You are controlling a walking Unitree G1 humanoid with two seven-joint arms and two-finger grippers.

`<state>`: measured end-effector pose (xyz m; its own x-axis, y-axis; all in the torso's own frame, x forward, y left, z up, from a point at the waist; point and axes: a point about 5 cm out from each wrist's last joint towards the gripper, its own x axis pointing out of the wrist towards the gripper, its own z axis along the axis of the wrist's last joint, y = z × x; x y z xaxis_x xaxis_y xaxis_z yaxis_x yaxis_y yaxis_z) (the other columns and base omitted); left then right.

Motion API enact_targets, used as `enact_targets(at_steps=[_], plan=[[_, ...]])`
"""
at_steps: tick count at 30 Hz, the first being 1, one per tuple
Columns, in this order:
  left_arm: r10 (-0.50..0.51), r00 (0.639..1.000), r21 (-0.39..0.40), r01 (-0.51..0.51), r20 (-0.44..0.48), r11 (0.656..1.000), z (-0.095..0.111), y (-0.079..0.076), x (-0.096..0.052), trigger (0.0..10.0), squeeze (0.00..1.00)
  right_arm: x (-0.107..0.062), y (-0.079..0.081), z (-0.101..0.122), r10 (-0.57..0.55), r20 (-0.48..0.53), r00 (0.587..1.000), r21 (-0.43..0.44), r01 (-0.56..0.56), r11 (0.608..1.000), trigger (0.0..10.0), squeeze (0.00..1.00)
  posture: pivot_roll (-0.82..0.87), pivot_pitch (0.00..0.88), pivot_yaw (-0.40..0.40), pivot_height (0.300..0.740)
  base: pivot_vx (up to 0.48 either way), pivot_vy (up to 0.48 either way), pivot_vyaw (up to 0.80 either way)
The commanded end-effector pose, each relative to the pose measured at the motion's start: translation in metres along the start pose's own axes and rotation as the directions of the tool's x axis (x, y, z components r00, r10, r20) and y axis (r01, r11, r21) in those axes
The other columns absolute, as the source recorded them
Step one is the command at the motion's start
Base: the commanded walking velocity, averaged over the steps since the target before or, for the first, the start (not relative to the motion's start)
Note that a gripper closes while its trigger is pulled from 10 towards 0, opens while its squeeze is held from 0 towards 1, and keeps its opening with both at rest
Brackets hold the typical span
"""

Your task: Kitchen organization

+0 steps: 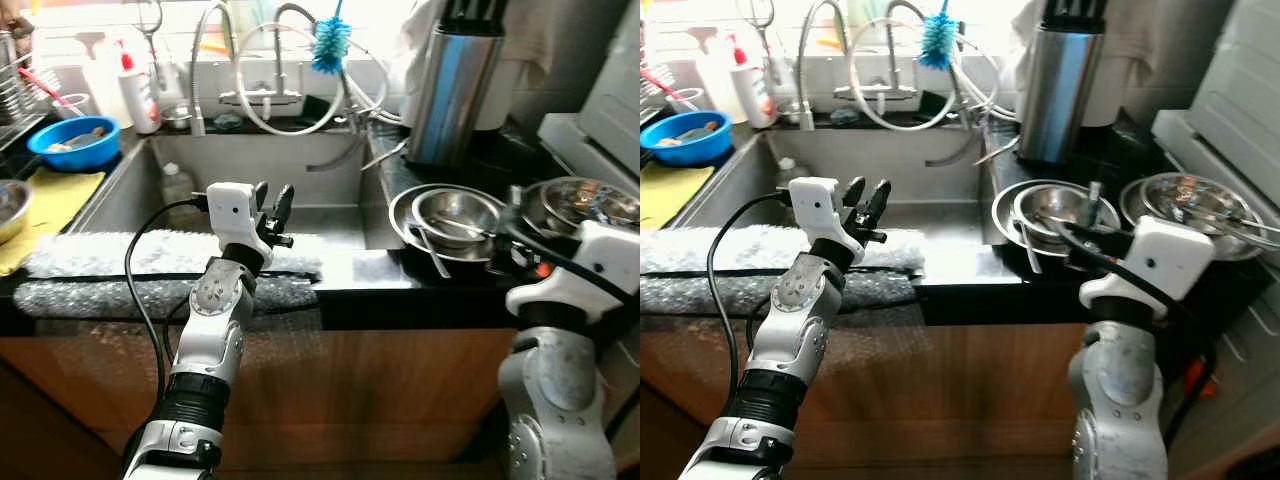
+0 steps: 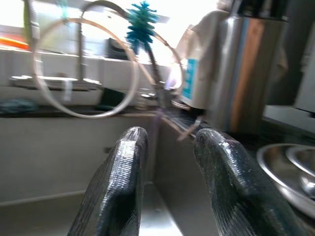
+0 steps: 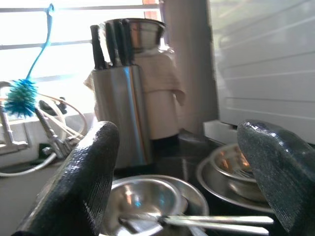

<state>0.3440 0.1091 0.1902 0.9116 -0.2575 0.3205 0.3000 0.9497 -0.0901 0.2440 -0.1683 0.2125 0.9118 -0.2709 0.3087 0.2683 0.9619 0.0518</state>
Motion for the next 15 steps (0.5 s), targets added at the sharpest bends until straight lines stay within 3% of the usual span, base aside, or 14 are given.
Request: enact_targets(at_steps=[1, 10, 15], plan=[[-0.003, 1.000, -0.008, 0.003, 0.027, 1.000, 0.008, 0.000, 0.003, 10.0, 0.00, 0.000, 0.000, -0.002, -0.001, -0.012, 1.000, -0.005, 0.001, 1.000, 10.0, 0.00, -0.25, 0.000, 0.013, 0.740, 0.000, 0.000, -0.77], [0.008, 0.999, -0.004, -0.008, 0.032, 1.000, 0.011, 0.002, 0.005, 10.0, 0.00, 0.001, 0.008, -0.002, 0.048, -0.007, 0.999, -0.010, -0.048, 0.999, 10.0, 0.00, -0.25, 0.000, 0.014, 0.740, 0.000, 0.000, -0.78], [0.012, 1.000, -0.004, -0.012, 0.027, 1.000, 0.011, 0.003, 0.006, 10.0, 0.00, 0.001, 0.012, -0.002, 0.081, 0.006, 0.997, -0.007, -0.081, 0.997, 10.0, 0.00, -0.25, 0.000, 0.014, 0.740, 0.000, 0.000, 0.00]])
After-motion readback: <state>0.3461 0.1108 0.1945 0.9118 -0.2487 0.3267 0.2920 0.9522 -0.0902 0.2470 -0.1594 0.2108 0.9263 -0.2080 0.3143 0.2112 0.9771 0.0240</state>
